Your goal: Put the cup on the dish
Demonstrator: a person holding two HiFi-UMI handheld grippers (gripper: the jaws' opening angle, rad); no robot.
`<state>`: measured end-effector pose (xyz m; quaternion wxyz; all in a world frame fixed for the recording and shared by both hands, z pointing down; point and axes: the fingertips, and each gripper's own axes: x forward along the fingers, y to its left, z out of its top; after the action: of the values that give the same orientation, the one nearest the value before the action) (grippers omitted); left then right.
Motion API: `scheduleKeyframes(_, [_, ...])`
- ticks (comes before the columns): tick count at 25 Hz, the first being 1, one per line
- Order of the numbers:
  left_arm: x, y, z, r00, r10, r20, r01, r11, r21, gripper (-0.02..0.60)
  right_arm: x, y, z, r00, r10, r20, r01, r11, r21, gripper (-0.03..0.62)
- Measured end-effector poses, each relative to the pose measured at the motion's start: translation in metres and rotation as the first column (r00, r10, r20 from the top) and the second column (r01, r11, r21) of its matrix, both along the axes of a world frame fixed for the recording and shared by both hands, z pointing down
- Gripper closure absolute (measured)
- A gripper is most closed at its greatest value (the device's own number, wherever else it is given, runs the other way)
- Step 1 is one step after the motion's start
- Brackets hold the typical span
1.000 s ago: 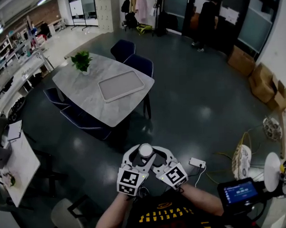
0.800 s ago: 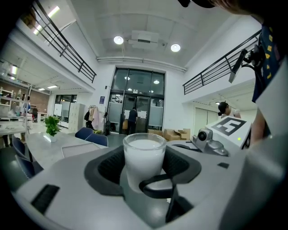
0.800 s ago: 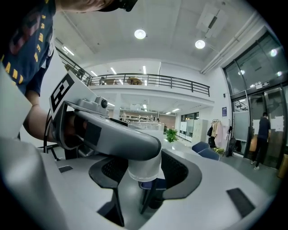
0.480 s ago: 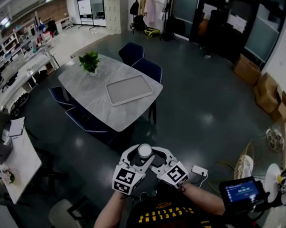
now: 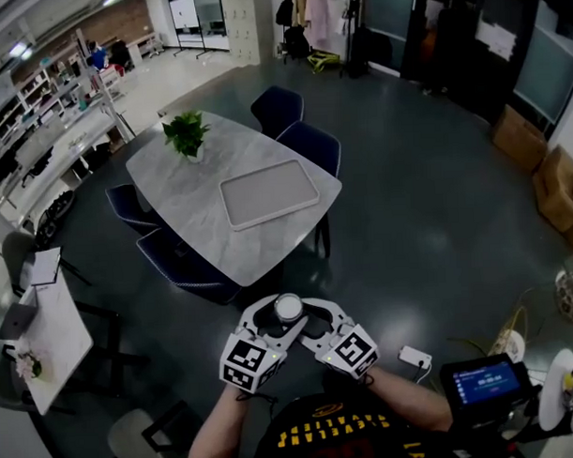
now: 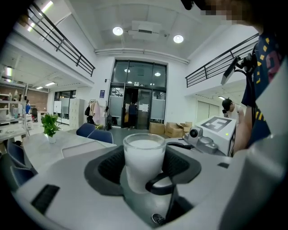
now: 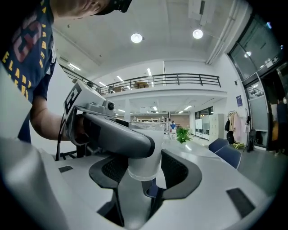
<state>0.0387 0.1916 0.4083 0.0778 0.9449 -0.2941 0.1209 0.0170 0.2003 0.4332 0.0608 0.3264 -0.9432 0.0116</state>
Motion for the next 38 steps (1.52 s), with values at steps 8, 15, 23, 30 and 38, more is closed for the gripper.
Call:
scheduleKeyframes(8, [0.035, -0.049, -0.012, 0.999, -0.025, 0.021, 0.025, 1.000, -0.008, 0.317, 0.035, -0.049, -0.010, 0.999, -0.039, 0.008, 0.039, 0.999, -0.007, 0.359])
scheduleKeyframes(15, [0.074, -0.097, -0.011, 0.997, -0.065, 0.036, 0.065, 0.998, 0.007, 0.318, 0.072, -0.096, -0.010, 0.996, -0.086, -0.005, 0.086, 0.996, -0.015, 0.359])
scheduleKeyframes(23, [0.101, -0.118, -0.008, 0.994, -0.095, 0.047, 0.094, 0.995, 0.017, 0.317, 0.100, -0.115, -0.010, 0.989, -0.146, -0.032, 0.146, 0.989, 0.001, 0.359])
scheduleKeyframes(30, [0.102, -0.133, -0.003, 0.993, -0.091, 0.079, 0.090, 0.996, 0.016, 0.318, 0.101, -0.130, -0.004, 0.987, -0.157, -0.033, 0.157, 0.988, -0.009, 0.359])
scheduleKeyframes(38, [0.091, -0.194, 0.011, 0.994, -0.076, 0.075, 0.076, 0.997, 0.004, 0.316, 0.089, -0.192, 0.013, 0.985, -0.163, -0.059, 0.162, 0.987, -0.021, 0.359])
